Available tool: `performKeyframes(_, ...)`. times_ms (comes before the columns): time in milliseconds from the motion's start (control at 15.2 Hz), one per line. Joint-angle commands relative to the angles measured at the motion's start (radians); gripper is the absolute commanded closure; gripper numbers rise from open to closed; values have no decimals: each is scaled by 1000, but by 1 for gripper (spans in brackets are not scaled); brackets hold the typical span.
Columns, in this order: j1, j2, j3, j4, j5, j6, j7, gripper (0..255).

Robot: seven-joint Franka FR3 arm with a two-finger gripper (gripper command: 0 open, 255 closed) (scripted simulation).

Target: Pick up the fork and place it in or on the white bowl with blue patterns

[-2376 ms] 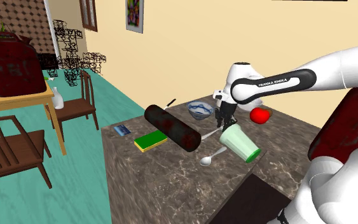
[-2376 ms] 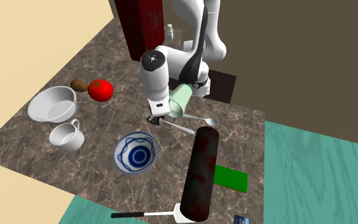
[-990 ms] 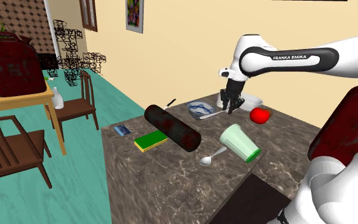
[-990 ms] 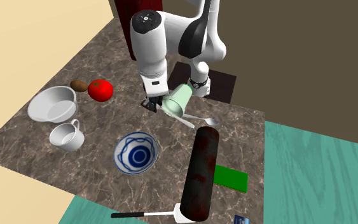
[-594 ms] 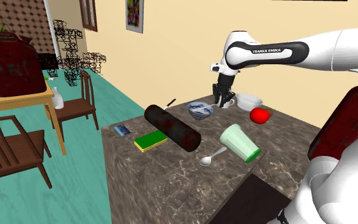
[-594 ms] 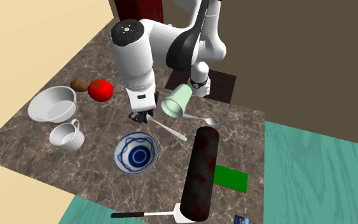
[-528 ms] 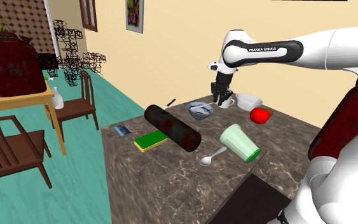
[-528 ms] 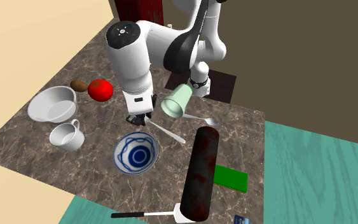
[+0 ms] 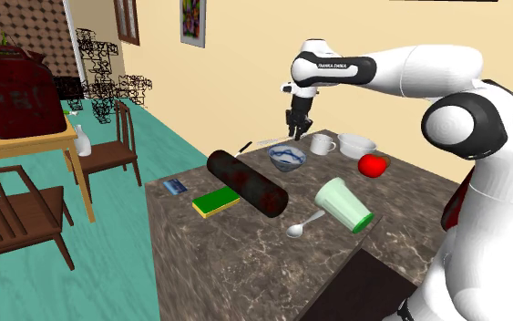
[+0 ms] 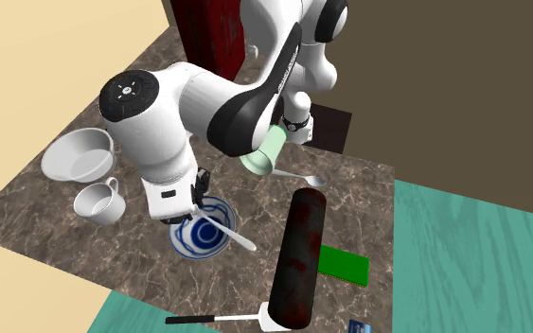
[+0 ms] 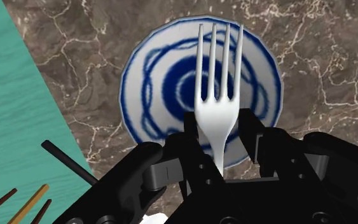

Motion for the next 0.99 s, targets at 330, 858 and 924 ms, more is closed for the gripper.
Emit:
performKeyframes(330,-4,36,4,-42,16,76,-7,255)
performKeyframes(858,-2,47,7,-128,22,171,-8,255)
performKeyframes(924,-2,47,7,-127,22,171,-8,255)
